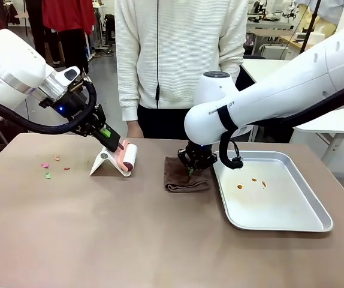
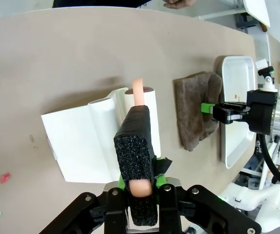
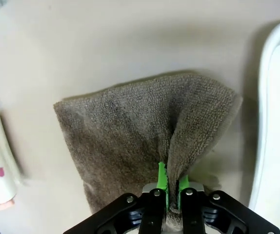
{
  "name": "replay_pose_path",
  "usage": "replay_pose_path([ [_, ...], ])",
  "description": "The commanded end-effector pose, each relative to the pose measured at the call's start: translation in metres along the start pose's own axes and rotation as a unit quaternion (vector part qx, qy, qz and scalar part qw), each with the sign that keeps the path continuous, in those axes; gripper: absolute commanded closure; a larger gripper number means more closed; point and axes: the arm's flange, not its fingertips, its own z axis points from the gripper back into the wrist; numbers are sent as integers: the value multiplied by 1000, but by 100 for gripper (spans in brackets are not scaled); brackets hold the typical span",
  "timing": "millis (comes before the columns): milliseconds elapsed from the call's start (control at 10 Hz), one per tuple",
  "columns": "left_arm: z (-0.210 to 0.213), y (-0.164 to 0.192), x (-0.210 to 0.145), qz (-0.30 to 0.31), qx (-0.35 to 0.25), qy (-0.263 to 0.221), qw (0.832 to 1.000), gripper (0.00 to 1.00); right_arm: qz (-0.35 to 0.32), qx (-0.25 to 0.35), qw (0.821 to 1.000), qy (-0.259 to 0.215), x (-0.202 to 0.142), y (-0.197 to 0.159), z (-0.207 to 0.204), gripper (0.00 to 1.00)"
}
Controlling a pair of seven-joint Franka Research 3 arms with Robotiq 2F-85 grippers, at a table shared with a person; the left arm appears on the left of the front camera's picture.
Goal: Clean the surface of the table.
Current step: Hold the Lint Roller with your left hand and the towel with your right hand.
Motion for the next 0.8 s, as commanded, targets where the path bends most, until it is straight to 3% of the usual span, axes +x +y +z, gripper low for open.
replay_pose_path([
  [0, 11, -7, -15, -15, -29, -29, 999, 100, -47, 64, 997, 3, -3, -26, 14, 100],
  [400, 57, -37, -34, -31, -152, -92, 984, 100, -109, 206, 971, 58, -5, -62, 53, 100],
  [600, 81, -38, -52, -55, -214, -94, 971, 100, -108, 313, 938, 105, -14, -85, 76, 100],
  [700, 97, -32, -63, -58, -226, -106, 967, 100, -92, 384, 911, 120, -22, -101, 91, 100],
])
